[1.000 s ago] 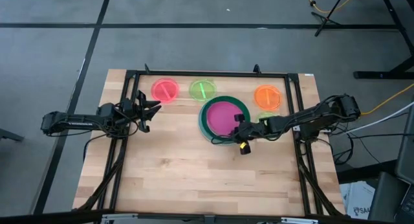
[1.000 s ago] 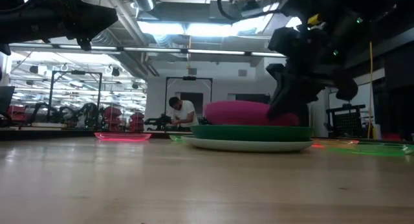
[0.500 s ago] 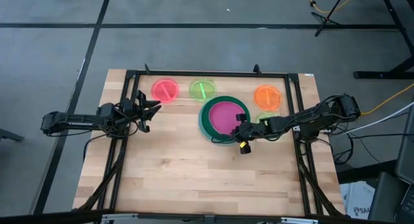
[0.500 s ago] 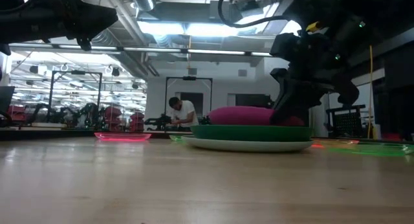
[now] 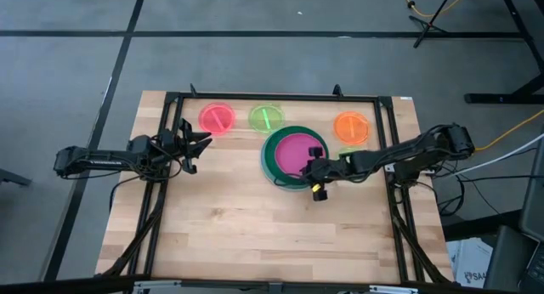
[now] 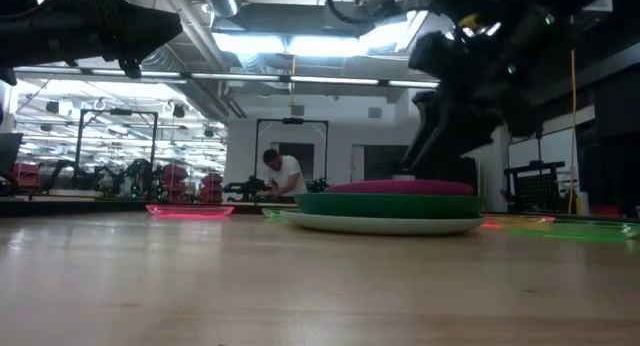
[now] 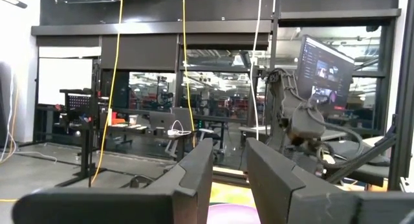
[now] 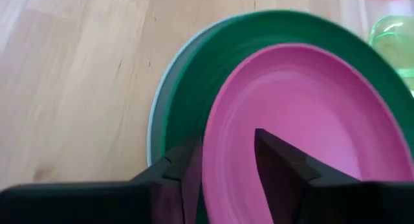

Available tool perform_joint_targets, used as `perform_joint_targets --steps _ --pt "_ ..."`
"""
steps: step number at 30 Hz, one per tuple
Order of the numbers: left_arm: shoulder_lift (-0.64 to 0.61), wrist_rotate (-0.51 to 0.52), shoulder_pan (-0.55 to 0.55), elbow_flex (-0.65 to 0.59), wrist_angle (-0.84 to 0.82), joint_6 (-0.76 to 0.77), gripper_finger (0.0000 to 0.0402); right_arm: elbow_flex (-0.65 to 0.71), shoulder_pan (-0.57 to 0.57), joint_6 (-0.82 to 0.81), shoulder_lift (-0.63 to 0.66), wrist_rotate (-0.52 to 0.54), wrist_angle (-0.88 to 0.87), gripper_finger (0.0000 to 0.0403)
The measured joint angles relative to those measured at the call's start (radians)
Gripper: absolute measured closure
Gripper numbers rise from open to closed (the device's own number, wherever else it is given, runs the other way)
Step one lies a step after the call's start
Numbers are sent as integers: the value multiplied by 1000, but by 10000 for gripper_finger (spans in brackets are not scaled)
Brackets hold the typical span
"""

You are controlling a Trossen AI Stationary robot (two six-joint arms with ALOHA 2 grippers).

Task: Stack plastic plates
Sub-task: Stack the pink plate on the light orange plate

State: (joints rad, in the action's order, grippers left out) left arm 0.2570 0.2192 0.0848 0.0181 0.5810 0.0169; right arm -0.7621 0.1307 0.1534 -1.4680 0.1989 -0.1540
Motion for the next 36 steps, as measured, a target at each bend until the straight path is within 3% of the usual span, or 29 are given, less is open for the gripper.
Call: perform_joint_targets --steps 8,12,21,27,36 --pt "0 0 0 0 -6 1 315 -230 0 -178 8 0 -436 267" --pt "0 -2 0 0 -6 8 315 -253 1 -212 14 0 -494 267" --pt "0 -2 0 0 -5 27 315 -64 -37 -199 16 53 -178 267" --pt "0 4 0 0 -5 26 315 29 -135 -208 -11 73 -34 267" --pt "0 7 0 0 -7 15 315 28 -224 -276 -111 -112 51 267"
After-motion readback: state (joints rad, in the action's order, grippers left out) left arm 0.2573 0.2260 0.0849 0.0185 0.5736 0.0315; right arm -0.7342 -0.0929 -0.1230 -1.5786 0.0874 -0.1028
